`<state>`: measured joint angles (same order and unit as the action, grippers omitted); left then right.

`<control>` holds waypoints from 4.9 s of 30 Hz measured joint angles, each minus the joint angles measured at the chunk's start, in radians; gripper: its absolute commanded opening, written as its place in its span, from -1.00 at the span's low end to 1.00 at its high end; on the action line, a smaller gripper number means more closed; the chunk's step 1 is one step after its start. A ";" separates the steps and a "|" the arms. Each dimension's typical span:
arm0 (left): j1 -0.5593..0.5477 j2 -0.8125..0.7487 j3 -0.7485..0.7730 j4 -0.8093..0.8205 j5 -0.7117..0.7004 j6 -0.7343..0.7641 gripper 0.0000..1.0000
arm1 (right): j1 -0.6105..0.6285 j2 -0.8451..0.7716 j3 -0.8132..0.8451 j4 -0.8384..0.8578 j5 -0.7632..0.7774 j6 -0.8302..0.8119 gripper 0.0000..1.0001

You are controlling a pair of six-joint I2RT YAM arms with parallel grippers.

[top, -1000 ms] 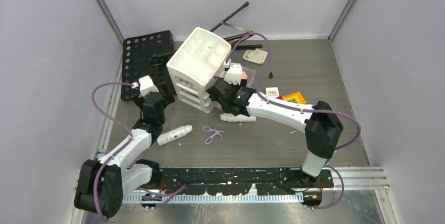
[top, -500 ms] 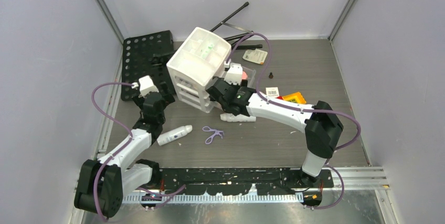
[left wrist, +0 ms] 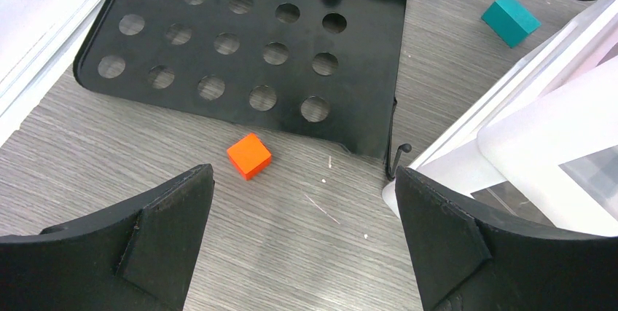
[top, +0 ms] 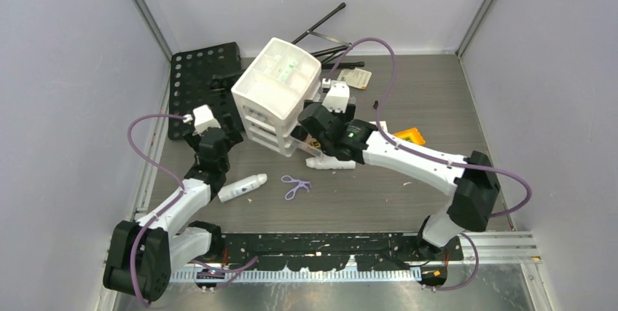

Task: Organize the makeup
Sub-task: Place the makeup in the drawer, then move the makeup to the center of the board, then close the drawer in the storage box.

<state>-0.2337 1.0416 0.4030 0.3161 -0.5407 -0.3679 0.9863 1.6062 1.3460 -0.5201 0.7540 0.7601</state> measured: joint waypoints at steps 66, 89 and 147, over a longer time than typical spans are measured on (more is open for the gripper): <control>0.000 0.002 0.000 0.000 0.003 0.000 0.96 | -0.491 0.110 -0.264 0.154 -0.379 -0.023 0.13; 0.000 -0.006 0.002 -0.013 -0.004 0.002 0.94 | -0.589 0.097 -0.184 0.072 -0.325 -0.081 0.18; 0.124 0.631 1.144 -0.653 0.911 -0.002 0.83 | -0.579 -0.139 -0.369 0.169 -0.629 -0.024 0.06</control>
<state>-0.1093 1.6722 1.5471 -0.3374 0.3698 -0.3695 0.4068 1.4670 0.9775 -0.3515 0.1249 0.7364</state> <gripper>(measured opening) 0.924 0.537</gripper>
